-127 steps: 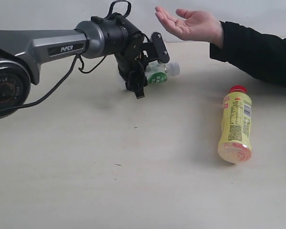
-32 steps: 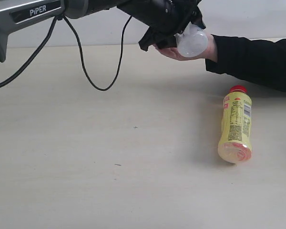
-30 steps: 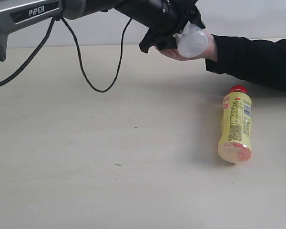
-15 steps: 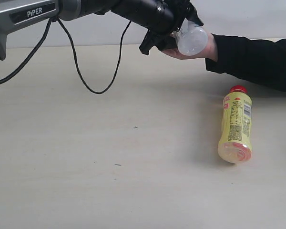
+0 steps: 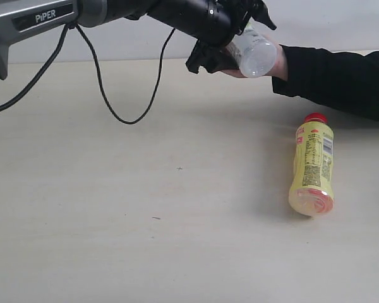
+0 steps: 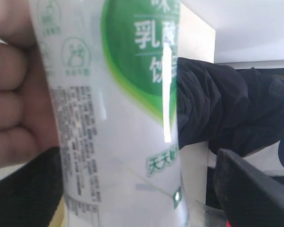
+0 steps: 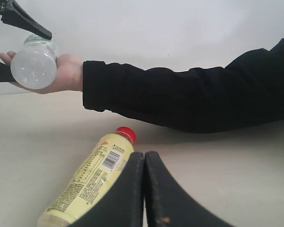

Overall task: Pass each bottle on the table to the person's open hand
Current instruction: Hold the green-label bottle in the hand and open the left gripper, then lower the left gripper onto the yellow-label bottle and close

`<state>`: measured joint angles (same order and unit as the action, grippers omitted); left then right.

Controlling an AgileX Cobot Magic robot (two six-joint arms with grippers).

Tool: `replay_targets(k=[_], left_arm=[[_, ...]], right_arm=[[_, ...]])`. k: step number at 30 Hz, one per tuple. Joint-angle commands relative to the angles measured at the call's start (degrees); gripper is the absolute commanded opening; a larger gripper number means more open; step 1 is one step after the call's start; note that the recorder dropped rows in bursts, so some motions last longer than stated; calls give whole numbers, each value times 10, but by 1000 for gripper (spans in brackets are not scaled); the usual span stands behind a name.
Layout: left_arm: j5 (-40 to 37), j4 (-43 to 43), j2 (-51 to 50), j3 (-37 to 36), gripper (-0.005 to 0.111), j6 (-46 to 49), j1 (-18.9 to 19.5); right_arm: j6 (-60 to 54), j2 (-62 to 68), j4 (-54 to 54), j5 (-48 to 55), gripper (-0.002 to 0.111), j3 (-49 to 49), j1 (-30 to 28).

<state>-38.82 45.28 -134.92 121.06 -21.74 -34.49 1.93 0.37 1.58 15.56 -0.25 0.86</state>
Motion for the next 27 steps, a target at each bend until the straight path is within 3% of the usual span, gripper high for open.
replay_targets(k=[1,7,13,15,20,27], left_arm=[[-24,6,6,5,81,23,1],[-98,3,26,5,81,81,1],[-266,-14,43,5,81,205,-23],[-311,-50,43,4,78,217,-53],[-311,-149,43,4,77,211,-149],[-311,-356,44,4,77,122,-220]], right_arm=[[-3,-4,0,-2,0,3,-3],[-3,-4,0,-2,0,3,-3],[-3,-4,0,-2,0,3,-3],[-3,-4,0,-2,0,3,-3],[-3,-4,0,-2,0,3,-3],[-3,-4,0,-2,0,3,-3]])
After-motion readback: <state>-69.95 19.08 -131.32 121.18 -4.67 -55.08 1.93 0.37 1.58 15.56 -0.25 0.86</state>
